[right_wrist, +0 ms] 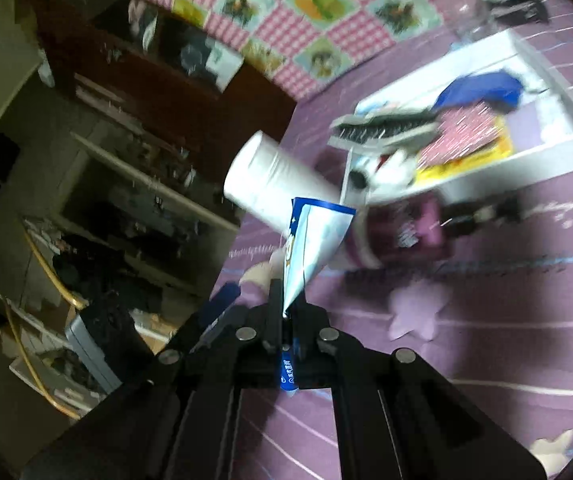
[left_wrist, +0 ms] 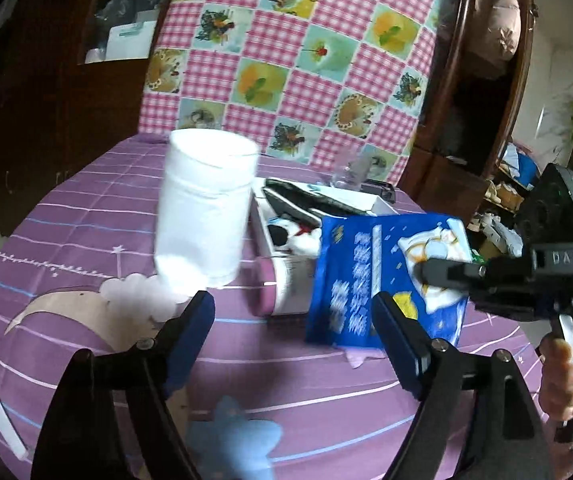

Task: Organize soft objects
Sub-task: 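Carry the eye-mask packet over the box and lower it in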

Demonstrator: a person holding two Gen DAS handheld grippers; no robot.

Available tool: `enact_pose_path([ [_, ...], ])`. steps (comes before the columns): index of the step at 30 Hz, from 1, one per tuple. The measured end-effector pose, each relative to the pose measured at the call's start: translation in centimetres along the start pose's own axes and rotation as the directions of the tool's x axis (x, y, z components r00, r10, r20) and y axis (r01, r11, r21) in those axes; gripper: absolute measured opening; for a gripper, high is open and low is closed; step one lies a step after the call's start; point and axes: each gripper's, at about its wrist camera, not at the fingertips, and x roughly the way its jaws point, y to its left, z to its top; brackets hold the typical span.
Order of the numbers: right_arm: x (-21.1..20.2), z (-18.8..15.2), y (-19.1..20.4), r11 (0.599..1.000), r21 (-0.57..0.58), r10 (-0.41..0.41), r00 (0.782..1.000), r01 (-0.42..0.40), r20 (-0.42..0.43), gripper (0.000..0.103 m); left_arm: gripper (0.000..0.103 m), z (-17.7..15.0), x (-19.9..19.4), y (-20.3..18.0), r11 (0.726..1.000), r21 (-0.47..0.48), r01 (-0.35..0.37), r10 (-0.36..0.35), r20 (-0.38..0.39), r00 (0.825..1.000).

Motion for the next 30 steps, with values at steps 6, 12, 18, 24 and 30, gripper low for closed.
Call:
enact_pose_path([
  [6,-2.7,2.1,-1.1,0.999,0.037,0.01,0.998,-0.012,0.068,0.004,0.081,2.1,1.2,-3.4,0.998,0.049,-0.028,0.029,-0.026,0.999],
  [12,-4.0,4.8,-0.4,0.995,0.089,0.032,0.996,-0.04,0.087,0.004,0.081,5.5,1.9,-5.4,0.999,0.03,-0.041,0.042,-0.01,0.999],
  [18,-6.1,7.3,0.3,0.99,0.134,0.031,0.989,-0.051,0.143,0.004,0.081,9.0,2.6,-5.8,0.998,-0.068,0.013,-0.014,-0.002,1.0],
  [24,-8.0,9.6,0.1,0.985,0.165,0.017,0.972,-0.057,0.236,0.004,0.081,11.7,3.8,-8.1,1.0,-0.031,0.001,-0.001,0.021,1.0],
  [30,-7.9,10.4,-3.1,0.977,0.211,-0.023,0.964,-0.035,0.266,0.004,0.081,12.0,7.3,-10.1,1.0,0.002,0.012,-0.012,0.046,0.999],
])
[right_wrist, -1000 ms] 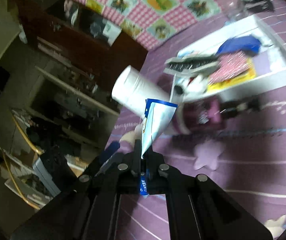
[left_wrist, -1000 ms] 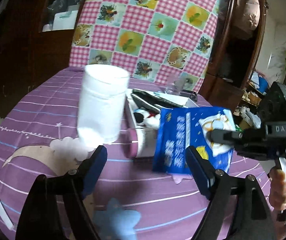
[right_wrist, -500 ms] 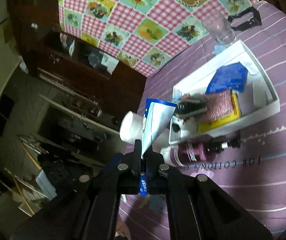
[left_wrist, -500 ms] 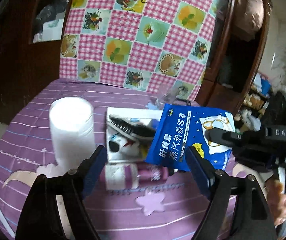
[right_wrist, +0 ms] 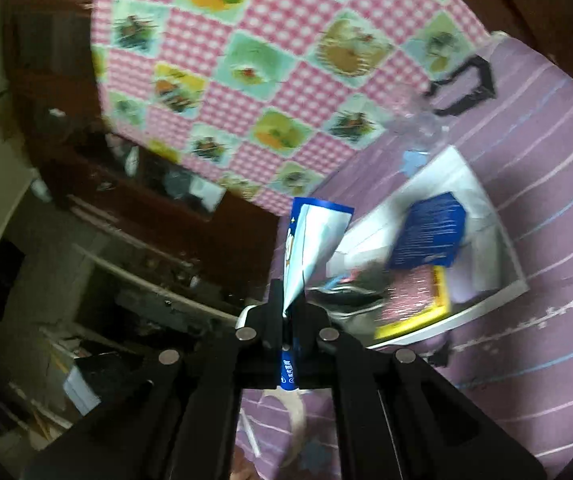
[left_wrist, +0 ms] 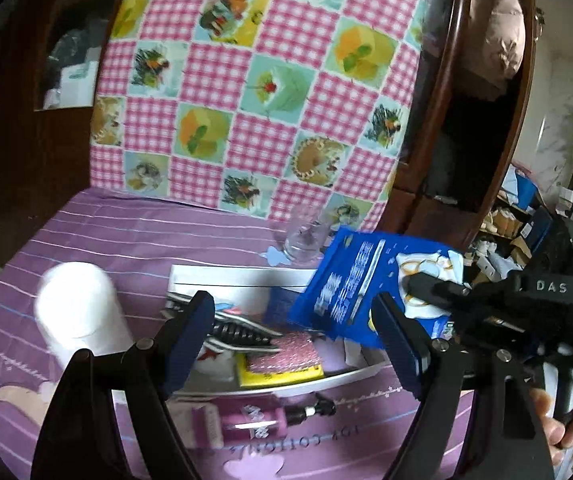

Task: Organize soft objects
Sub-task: 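Carry the eye-mask packet over the box and lower it in, then open the right gripper to release the packet into the box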

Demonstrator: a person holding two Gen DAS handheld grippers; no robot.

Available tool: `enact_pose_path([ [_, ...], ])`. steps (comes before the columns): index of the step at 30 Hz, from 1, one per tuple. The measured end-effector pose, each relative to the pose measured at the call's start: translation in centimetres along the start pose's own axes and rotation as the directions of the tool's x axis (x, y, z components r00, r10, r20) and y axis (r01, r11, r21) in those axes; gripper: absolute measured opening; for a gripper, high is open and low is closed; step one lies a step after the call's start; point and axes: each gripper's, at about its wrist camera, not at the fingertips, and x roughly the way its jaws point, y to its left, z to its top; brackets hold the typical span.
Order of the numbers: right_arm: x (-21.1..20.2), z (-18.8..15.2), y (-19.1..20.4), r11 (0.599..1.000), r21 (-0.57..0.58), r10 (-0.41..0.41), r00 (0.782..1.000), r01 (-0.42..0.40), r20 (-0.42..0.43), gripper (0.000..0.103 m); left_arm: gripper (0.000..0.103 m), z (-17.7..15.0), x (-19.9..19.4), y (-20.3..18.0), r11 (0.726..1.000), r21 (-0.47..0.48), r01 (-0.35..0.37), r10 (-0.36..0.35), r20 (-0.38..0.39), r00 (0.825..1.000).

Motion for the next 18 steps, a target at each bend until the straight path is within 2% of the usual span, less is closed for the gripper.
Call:
enact_pose_path([
  [6,0.7,1.2,-4.4,0.996,0.072,-0.052,0.997,0.048,0.051,0.004,0.081,-2.5,4.4,0.1,0.999,0.021,-0.035,0.036,-0.035,0.999],
  [8,1.1,1.5,-5.9,0.994,0.096,-0.052,0.996,0.045,0.074,0.004,0.081,-3.3,6.3,0.4,0.993,0.054,-0.105,0.11,-0.095,0.989],
  [12,2.8,1.3,-9.0,0.991,0.136,-0.028,0.995,0.014,0.097,0.007,0.081,-4.5,8.0,1.3,0.983,0.086,-0.162,0.171,-0.116,0.978],
  [15,4.2,0.8,-10.7,0.984,0.175,0.006,0.995,-0.024,0.099,0.008,0.081,-4.9,8.4,1.4,0.978,0.1,-0.181,0.192,-0.117,0.974],
  [18,5.0,0.4,-11.1,0.986,0.168,-0.003,0.994,-0.016,0.111,0.008,0.081,-5.1,8.7,1.2,0.971,0.131,-0.201,0.216,-0.117,0.969],
])
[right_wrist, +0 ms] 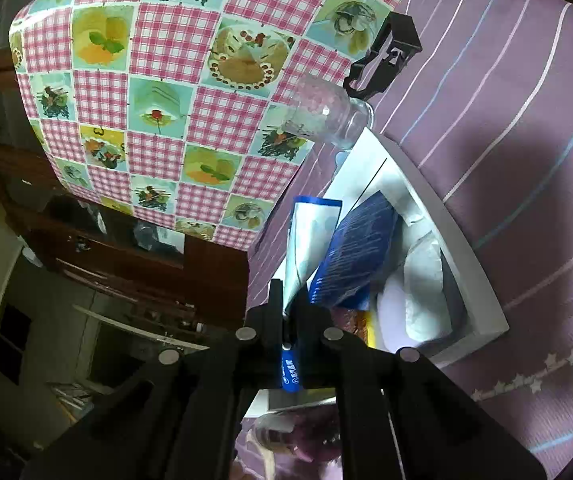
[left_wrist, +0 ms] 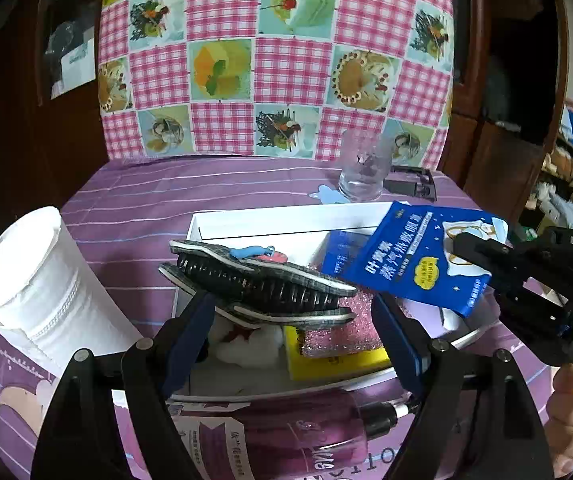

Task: Organize soft objects
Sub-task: 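Open the right gripper to release the packet into the box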

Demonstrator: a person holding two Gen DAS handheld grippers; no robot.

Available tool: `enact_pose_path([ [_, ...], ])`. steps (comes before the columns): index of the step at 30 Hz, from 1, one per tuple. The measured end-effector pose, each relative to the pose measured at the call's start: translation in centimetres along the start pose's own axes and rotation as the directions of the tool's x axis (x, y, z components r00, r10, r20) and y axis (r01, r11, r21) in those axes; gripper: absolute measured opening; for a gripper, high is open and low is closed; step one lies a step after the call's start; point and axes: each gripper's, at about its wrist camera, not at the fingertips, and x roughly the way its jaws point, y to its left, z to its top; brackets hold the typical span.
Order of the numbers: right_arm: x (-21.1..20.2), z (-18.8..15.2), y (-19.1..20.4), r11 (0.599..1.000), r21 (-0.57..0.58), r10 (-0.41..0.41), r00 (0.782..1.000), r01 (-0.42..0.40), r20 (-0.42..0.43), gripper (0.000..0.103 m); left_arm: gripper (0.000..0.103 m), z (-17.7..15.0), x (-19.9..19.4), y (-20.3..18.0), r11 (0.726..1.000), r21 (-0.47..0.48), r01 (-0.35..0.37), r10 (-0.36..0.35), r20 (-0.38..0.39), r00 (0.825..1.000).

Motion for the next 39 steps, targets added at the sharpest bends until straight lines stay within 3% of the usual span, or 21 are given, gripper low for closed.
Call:
enact_pose_path([
  [6,1.2,-0.7,-0.3,0.999,-0.03,-0.045,0.999,0.045,-0.002,0.008,0.081,-0.3,0.5,-0.1,1.0,0.007,0.004,-0.004,-0.023,1.0],
  [9,1.9,-1.0,0.0,0.984,-0.099,-0.152,0.988,0.152,0.002,0.008,0.081,-0.5,1.0,-0.3,1.0,0.026,-0.007,0.008,-0.04,0.999],
  [13,2.2,-1.4,0.7,0.963,-0.173,-0.207,0.978,0.207,0.015,0.008,0.081,-0.7,1.3,-0.4,1.0,0.03,0.005,-0.003,-0.065,0.998],
  [16,2.7,-1.6,1.4,0.92,-0.253,-0.306,0.952,0.3,0.016,0.011,0.081,-0.9,1.5,-0.5,0.999,0.042,0.013,-0.01,-0.081,0.997],
  [17,3.0,-1.6,1.7,0.899,-0.28,-0.348,0.937,0.336,0.008,0.013,0.081,-0.9,1.5,-0.5,0.999,0.045,0.011,-0.007,-0.082,0.997],
  [20,3.7,-2.0,2.8,0.828,-0.373,-0.455,0.89,0.419,-0.011,0.039,0.081,-0.9,1.6,-0.7,0.999,0.053,0.009,-0.004,-0.092,0.996],
  [21,3.7,-2.1,3.2,0.814,-0.392,-0.47,0.882,0.429,-0.01,0.056,0.081,-0.9,1.7,-0.7,0.998,0.055,0.011,-0.005,-0.101,0.995],
  [22,3.5,-2.3,3.6,0.806,-0.405,-0.474,0.881,0.432,-0.003,0.064,0.081,-0.9,1.9,-0.8,0.998,0.061,0.016,-0.009,-0.116,0.993],
  [24,3.2,-2.5,4.3,0.797,-0.426,-0.469,0.883,0.428,0.009,0.067,0.081,-0.9,2.1,-0.9,0.997,0.067,0.023,-0.014,-0.131,0.991],
  [30,1.9,-2.3,5.8,0.788,-0.434,-0.486,0.874,0.437,-0.003,0.068,0.081,-0.7,1.5,-1.0,0.997,0.074,0.021,-0.014,-0.103,0.995],
  [39,-0.1,-1.5,7.1,0.826,-0.383,-0.472,0.879,0.414,-0.07,0.068,0.081,0.1,-0.2,-0.6,0.997,0.037,0.073,-0.07,-0.066,0.995],
])
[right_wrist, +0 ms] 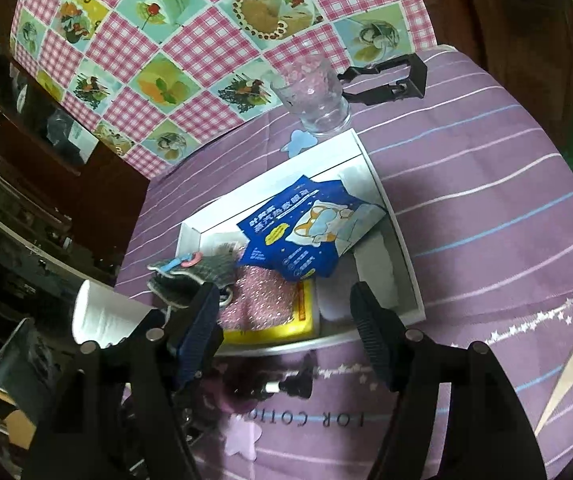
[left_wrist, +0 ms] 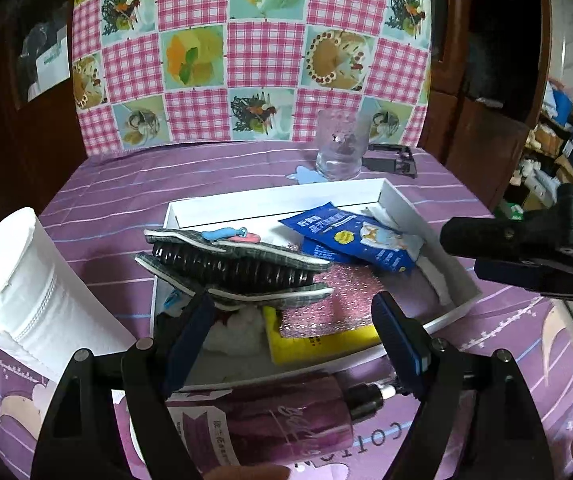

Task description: Organize soft objects

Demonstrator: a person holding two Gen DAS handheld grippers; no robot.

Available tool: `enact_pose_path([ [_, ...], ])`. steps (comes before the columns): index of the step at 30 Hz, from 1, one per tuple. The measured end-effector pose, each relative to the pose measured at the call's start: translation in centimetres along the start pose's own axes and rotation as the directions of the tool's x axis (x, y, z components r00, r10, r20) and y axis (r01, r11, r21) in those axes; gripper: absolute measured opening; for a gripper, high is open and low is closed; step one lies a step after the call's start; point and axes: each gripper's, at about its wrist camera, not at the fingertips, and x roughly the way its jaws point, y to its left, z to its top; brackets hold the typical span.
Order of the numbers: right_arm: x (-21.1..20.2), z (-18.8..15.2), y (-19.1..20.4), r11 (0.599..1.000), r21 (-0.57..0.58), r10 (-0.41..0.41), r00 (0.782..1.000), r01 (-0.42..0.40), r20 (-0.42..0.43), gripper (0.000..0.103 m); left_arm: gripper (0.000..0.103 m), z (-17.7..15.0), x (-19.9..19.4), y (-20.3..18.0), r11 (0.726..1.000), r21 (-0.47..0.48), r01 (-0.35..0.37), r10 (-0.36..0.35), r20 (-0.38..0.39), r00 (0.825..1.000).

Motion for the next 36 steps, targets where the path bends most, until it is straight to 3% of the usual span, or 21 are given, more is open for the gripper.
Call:
enact_pose_path([
  [3,-1.1,-0.1,0.5,1.0,-0.024,0.009,1.0,-0.009,0.025,0.068,0.081,0.2,-0.8,0.2,1.0,-0.022,0.01,-0.009,0.025,1.0],
  [6,-2.0,-0.3,1.4,0.996,-0.088,0.01,0.996,-0.001,0.094,0.068,0.081,0.1,-1.3,0.1,0.999,-0.027,-0.026,0.027,0.02,0.999],
  [8,-2.5,-1.0,2.2,0.989,-0.149,0.004,0.988,0.02,0.155,0.068,0.081,-0.3,-1.6,-0.4,0.999,-0.006,-0.043,0.043,0.004,0.999],
  [11,-2.7,-2.5,3.4,0.967,-0.245,-0.026,0.983,0.071,0.182,0.068,0.081,-1.3,-2.5,-1.0,0.998,0.039,-0.054,0.054,0.014,0.998],
  [14,-2.5,-4.0,3.8,0.949,-0.299,-0.047,0.983,0.1,0.178,0.068,0.081,-2.6,-3.1,-1.0,0.999,0.046,-0.009,0.01,-0.02,1.0],
  [17,-1.9,-5.4,3.0,0.95,-0.279,-0.109,0.985,0.142,0.132,0.068,0.081,-4.4,-3.9,-0.8,0.999,0.051,0.019,-0.016,-0.059,0.998],
  [22,-1.0,-8.9,1.5,0.928,-0.313,-0.187,0.98,0.2,0.071,0.068,0.081,-8.2,-4.8,-0.7,0.995,0.097,-0.007,0.02,-0.128,0.992],
  [25,-1.2,-11.2,0.7,0.903,-0.341,-0.252,0.965,0.262,0.075,0.068,0.081,-10.4,-5.4,-0.4,0.992,0.126,-0.009,0.03,-0.16,0.987],
  [31,-3.6,-14.3,-0.1,0.916,-0.328,-0.204,0.973,0.23,0.112,0.068,0.081,-12.8,-8.2,1.4,0.998,0.062,0.006,-0.001,-0.08,0.997],
  [34,-5.5,-15.7,0.1,0.924,-0.33,-0.126,0.968,0.194,0.215,0.068,0.081,-13.0,-9.4,2.1,0.999,0.025,-0.031,0.031,0.019,0.999],
  [36,-6.4,-16.2,0.9,0.914,-0.343,-0.111,0.947,0.216,0.301,0.068,0.081,-13.0,-10.4,2.1,0.998,0.026,-0.063,0.06,0.087,0.994],
])
